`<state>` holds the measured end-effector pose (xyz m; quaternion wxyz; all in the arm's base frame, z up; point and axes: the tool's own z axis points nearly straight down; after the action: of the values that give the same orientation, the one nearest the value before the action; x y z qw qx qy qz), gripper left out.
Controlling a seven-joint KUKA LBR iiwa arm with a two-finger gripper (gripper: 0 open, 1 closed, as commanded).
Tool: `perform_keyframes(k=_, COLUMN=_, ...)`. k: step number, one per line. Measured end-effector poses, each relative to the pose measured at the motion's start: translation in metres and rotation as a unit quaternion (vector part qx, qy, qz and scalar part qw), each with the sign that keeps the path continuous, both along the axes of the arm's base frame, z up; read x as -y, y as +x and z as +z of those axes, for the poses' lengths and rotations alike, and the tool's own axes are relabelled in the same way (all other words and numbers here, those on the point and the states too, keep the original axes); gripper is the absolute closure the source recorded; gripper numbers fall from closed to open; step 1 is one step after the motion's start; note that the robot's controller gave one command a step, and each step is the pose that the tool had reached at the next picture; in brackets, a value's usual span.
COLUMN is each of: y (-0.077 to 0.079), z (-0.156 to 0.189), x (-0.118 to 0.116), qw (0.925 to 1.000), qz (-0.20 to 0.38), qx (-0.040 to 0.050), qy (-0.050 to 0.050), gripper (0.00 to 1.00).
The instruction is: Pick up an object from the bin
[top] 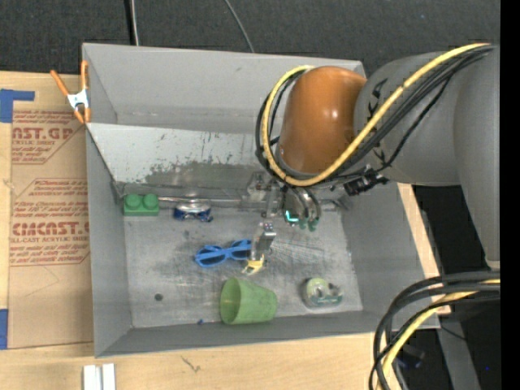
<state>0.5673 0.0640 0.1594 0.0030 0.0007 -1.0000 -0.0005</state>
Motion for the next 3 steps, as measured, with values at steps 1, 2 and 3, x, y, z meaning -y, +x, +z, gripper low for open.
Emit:
perform_keyframes(k=1, y=-0.003, z=-0.086, x=-0.024, qw=0.9992, qz=0.04, qx=0.0081, qy=-0.001, gripper=0.0)
perform_keyframes(k=2, y=-0.008, z=-0.058, x=-0.041, qw=0.9989, qz=0.047, qx=0.0055, qy=0.0, gripper=0.0)
perform_keyframes(k=3, y=-0.011, z=-0.059, x=-0.02, qw=1.0, qz=-0.002, qx=0.0036, qy=0.0, gripper=0.0)
